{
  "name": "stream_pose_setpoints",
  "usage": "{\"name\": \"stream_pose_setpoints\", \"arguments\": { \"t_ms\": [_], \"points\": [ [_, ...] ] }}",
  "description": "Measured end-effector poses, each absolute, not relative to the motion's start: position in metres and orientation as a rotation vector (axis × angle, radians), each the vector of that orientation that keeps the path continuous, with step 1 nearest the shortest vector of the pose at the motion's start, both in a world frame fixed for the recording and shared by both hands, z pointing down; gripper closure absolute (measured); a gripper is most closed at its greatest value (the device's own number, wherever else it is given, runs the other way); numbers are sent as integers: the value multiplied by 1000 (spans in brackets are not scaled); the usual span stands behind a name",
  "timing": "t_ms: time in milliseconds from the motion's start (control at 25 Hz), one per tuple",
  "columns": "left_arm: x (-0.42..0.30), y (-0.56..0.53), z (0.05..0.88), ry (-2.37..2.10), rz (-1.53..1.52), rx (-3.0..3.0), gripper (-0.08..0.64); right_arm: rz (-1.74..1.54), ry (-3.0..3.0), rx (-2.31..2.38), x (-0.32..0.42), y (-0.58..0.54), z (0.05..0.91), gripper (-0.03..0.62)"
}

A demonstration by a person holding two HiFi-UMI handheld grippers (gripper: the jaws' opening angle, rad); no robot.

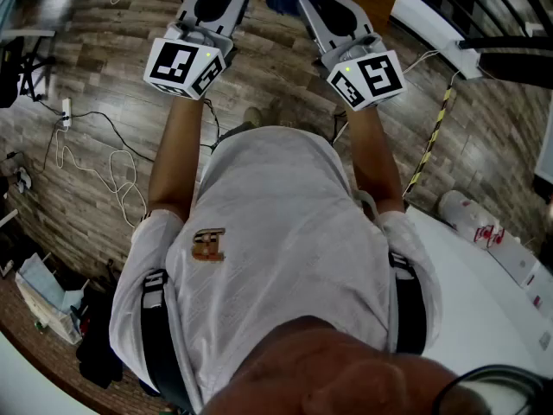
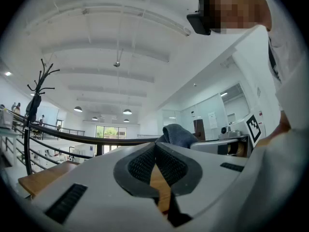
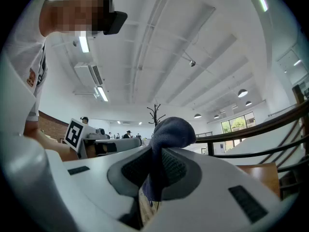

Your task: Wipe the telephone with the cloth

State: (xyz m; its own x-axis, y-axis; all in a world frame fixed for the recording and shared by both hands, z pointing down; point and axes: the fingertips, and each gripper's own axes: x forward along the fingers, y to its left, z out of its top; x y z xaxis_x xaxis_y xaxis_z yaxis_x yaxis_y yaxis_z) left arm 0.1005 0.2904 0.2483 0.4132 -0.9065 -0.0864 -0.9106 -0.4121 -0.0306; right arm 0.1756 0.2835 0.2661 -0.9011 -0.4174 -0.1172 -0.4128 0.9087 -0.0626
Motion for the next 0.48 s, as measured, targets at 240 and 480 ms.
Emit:
{"name": "stream_pose_setpoints", "arguments": {
  "t_ms": [240, 480],
  "points": [
    [109, 281, 252, 1680, 74, -2573, 541, -67, 2945, -636, 185, 272, 270, 532],
    [125, 273, 256, 1714, 53, -2554, 541, -102, 2932, -611, 202, 259, 272, 532]
  ]
}}
